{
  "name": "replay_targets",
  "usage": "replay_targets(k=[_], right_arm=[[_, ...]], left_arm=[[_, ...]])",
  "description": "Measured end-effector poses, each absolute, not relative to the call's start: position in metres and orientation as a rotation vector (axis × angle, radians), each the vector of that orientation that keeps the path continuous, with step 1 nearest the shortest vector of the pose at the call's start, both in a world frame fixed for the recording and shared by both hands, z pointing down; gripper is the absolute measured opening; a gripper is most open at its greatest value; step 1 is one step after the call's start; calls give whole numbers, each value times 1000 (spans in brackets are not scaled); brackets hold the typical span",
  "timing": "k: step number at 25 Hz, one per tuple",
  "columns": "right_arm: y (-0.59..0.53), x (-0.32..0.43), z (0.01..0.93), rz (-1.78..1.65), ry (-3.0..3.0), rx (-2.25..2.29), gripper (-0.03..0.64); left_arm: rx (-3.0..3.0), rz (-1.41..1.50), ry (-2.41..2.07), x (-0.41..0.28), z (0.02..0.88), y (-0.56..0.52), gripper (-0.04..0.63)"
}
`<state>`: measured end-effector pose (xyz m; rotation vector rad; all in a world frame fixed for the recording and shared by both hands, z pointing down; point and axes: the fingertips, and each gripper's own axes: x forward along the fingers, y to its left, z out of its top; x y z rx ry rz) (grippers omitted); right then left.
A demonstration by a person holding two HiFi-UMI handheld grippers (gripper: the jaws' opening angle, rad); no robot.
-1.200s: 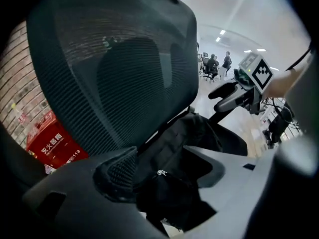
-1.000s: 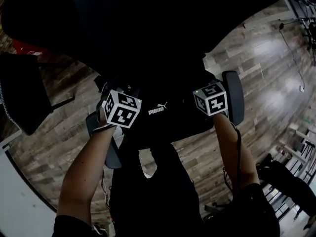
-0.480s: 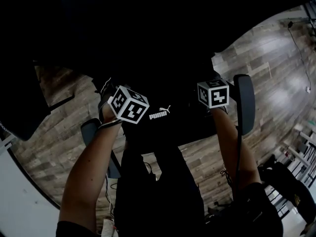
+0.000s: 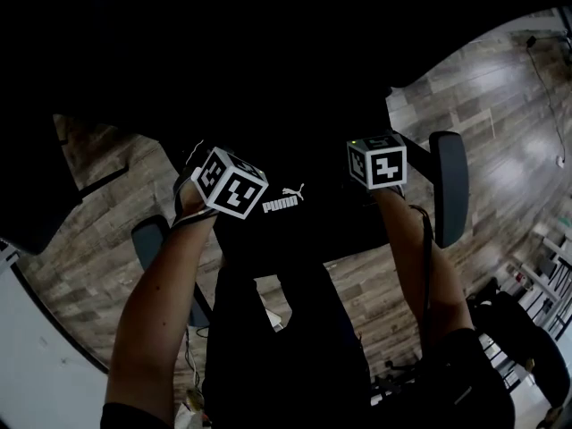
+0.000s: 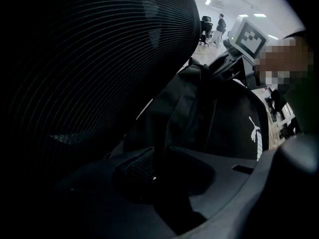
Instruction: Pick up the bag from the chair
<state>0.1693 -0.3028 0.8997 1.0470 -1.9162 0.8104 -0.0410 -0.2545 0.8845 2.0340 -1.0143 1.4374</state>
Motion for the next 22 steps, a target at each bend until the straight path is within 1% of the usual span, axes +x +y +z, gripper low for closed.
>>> replay_targets(k=[2, 8, 10, 15, 22], right_arm=[[-301, 165, 899, 804, -1917, 1046, 280], [-288, 162, 893, 864, -1940, 1061, 154], [-284, 161, 889, 866, -1951, 1063, 127], [-270, 160, 870, 844, -2006, 1088, 106], [-245, 160, 832, 817, -2088, 1149, 97]], left_arm=[[1997, 1384, -1039, -42, 885, -253, 78], [1997, 1360, -1057, -35, 883, -241, 60], [1993, 1362, -1069, -34, 882, -237, 45], [2014, 1342, -1101, -33, 870, -226, 32], [2048, 1247, -1202, -33, 827, -207, 26]])
